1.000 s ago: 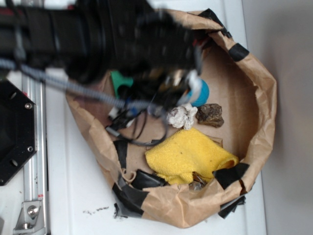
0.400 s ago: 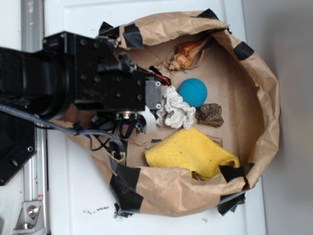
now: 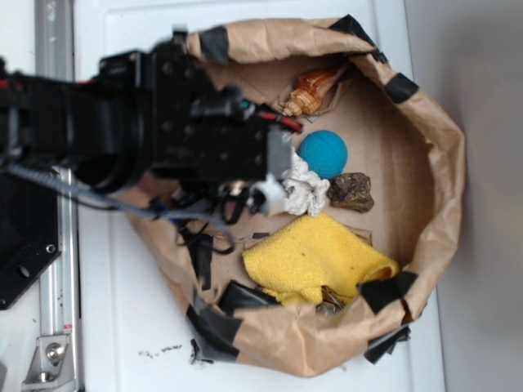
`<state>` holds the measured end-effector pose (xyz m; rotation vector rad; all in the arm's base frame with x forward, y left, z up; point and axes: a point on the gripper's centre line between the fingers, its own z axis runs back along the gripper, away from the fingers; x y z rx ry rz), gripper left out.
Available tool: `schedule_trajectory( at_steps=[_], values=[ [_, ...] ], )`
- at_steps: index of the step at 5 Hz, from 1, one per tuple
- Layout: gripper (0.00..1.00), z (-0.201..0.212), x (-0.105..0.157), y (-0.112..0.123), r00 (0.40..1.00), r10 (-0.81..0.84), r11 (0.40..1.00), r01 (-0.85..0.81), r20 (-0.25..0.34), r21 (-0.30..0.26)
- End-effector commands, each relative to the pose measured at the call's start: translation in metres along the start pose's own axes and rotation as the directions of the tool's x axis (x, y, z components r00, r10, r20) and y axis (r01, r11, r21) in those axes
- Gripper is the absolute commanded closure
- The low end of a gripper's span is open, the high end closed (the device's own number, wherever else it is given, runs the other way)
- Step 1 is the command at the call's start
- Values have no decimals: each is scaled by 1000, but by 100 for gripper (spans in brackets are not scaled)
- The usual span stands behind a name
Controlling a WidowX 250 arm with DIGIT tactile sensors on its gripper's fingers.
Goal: Grab the green block.
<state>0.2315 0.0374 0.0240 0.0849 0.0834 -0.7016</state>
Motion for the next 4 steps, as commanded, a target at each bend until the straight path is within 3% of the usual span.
schedule_trajectory(
  at_steps=[1,2,4],
  values=[
    [100,89,11,21,978,93,990,-111,187,84],
    [100,115,15,13,965,155,983,-171,212,64],
    [100,115,17,16,917,326,943,-333,230,-10]
  ],
)
